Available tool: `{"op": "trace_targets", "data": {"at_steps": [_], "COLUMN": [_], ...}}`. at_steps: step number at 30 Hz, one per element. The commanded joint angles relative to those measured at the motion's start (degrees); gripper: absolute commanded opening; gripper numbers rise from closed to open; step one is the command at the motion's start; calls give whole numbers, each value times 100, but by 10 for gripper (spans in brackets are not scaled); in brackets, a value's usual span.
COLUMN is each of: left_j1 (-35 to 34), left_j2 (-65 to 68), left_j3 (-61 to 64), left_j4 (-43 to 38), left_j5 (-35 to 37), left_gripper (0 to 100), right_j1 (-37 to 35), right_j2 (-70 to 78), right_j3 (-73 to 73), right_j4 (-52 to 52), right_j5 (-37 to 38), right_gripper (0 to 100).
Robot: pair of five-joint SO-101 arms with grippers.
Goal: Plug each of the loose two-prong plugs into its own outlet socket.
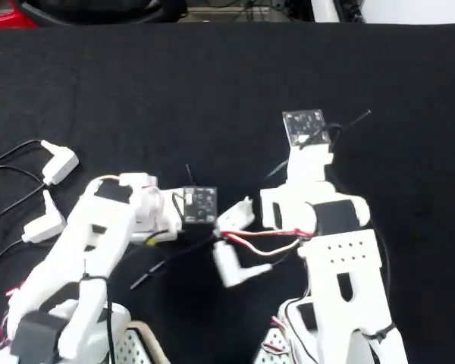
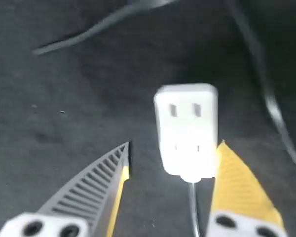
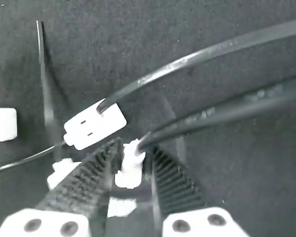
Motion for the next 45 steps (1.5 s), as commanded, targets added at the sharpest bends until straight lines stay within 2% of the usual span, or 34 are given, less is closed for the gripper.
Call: {"op": "trace_targets", "data": {"at_steps": [1,5,10,24,27,30,32,36,38,41,45], "left_j1": [57,92,154,-101,-268,-242,-224,-435,-585,-708,-892], "left_j2": [396,835,1029,1064,1081,1090,1090,1090,1037,1020,510], "left_j3": [-75,-75,-40,-980,-1121,-1121,-1112,-1103,-1112,-1174,-1121], "left_j4": [-281,-281,-281,-237,-229,-97,18,79,53,79,273], "left_j5": [88,79,185,3842,4202,4264,4290,4809,4897,4897,4897], "left_gripper": [270,238,42,30,30,31,71,253,314,320,325], "right_j1": [53,53,53,53,9,-167,-273,-448,-448,-457,-958], "right_j2": [-119,-119,-119,-119,-119,-119,-119,-110,-110,-119,-110], "right_j3": [-57,-31,-22,-31,-31,-22,-22,-22,-22,-22,22], "right_j4": [-26,-114,-185,-185,-185,-185,-185,-176,-176,-185,-545], "right_j5": [9,-9,-9,-18,-18,-18,-18,70,237,404,765], "right_gripper": [12,12,12,12,12,12,12,12,12,12,12]}}
